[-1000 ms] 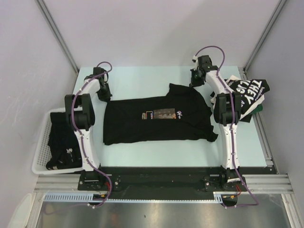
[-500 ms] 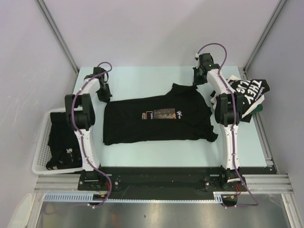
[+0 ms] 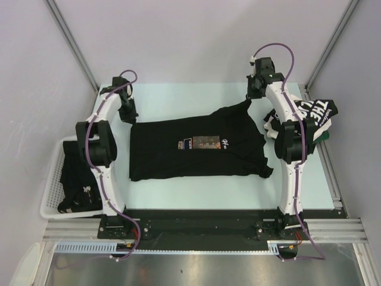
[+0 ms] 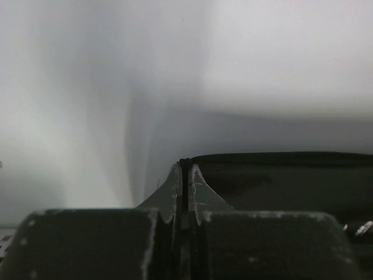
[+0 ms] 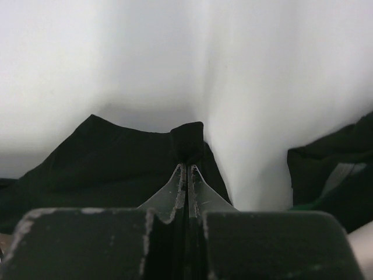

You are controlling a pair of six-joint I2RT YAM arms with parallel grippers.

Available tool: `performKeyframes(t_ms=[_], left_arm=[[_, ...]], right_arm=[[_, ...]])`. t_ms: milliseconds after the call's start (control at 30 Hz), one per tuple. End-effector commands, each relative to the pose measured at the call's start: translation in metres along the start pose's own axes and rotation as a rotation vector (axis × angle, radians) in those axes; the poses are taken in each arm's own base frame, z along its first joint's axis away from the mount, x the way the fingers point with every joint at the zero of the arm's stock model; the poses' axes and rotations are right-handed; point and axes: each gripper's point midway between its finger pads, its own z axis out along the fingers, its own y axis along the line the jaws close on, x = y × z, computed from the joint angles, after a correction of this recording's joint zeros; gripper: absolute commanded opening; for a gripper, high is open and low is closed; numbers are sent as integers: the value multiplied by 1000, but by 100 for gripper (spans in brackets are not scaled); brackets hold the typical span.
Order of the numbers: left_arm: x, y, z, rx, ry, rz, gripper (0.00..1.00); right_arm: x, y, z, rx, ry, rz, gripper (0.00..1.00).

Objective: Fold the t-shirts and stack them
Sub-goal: Fold the other side of the tshirt into a rectangle

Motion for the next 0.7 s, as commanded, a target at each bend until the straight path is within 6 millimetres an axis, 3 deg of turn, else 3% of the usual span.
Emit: performKeyframes(t_ms=[0, 400, 667], left_arm=[[-6, -6, -42, 43, -42, 32, 0], [31, -15, -83, 87, 0, 53, 2], [68, -17, -92, 107, 61, 68, 2]], right_arm=[[11, -12, -27, 47, 50, 3, 0], [56, -14, -71, 79, 192, 71, 0], [84, -10, -97, 61, 285, 101, 0]])
